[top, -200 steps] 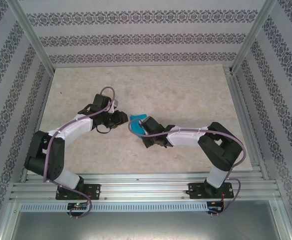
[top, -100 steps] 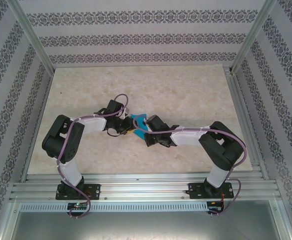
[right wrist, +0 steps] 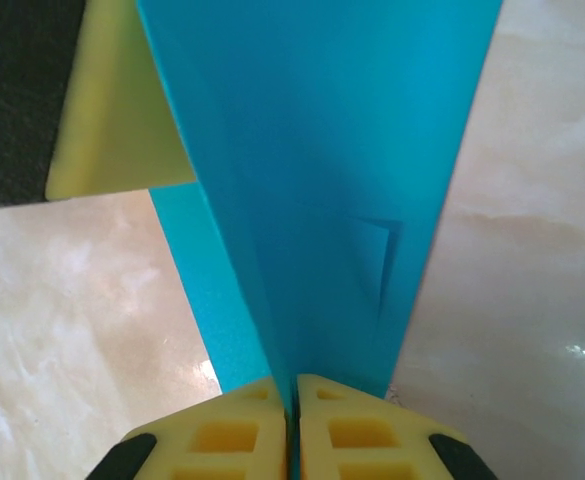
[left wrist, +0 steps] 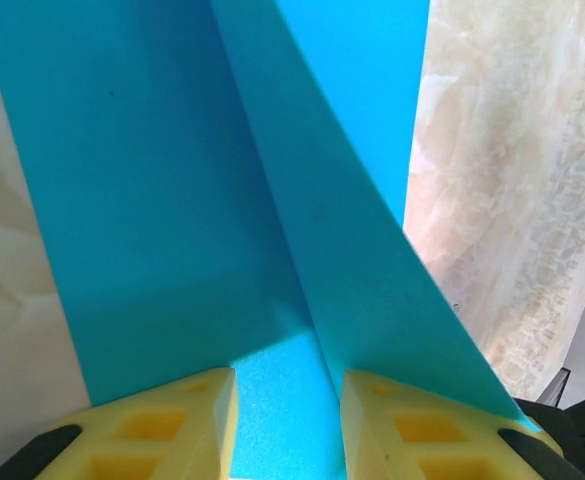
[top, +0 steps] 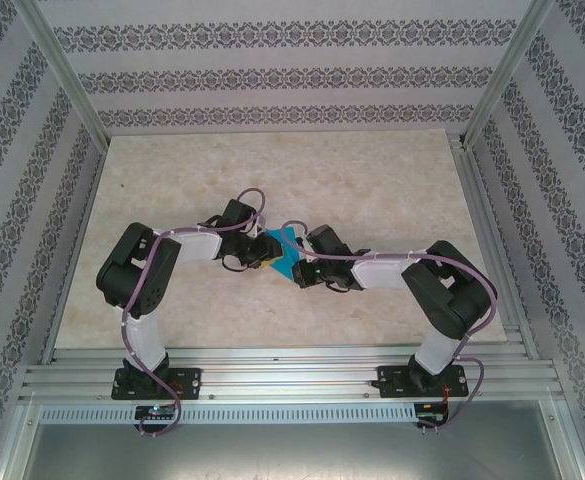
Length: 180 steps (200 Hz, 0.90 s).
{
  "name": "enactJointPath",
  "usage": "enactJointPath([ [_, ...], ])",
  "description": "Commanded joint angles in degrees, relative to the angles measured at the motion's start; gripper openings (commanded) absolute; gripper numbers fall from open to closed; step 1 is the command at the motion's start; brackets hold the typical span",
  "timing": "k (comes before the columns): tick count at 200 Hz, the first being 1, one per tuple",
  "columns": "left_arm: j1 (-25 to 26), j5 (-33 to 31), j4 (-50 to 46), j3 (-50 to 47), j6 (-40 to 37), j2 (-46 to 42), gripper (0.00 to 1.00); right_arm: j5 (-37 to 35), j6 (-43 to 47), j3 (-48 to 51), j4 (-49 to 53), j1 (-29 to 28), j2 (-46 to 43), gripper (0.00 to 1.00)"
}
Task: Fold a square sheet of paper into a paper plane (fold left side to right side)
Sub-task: Fourth fold the wing at the center of the table.
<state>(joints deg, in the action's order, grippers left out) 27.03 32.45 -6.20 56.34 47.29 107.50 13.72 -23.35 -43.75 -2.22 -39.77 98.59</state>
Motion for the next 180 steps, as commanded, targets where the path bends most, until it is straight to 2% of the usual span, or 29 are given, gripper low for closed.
enactJointPath([
  [1,0.94,-1.9,0.45,0.75,0.35,2.14,0.35,4.04,-2.2,0.26,-2.92,1.17,0.82,0.13],
  [32,1.52,-2.83,-0.54,1.16,-0.35,3.32,0.35,5.67,-2.21,-1.49,-2.29,1.62,1.2,0.18],
  [70,1.81,-3.61,-1.53,1.68,-0.87,4.31,0.35,6.5,-1.79,-3.48,-1.03,1.97,1.88,0.2],
  [180,2.04,-5.42,-4.74,2.64,-2.74,4.75,0.34,4.39,1.92,-9.18,6.42,3.56,2.57,0.3],
])
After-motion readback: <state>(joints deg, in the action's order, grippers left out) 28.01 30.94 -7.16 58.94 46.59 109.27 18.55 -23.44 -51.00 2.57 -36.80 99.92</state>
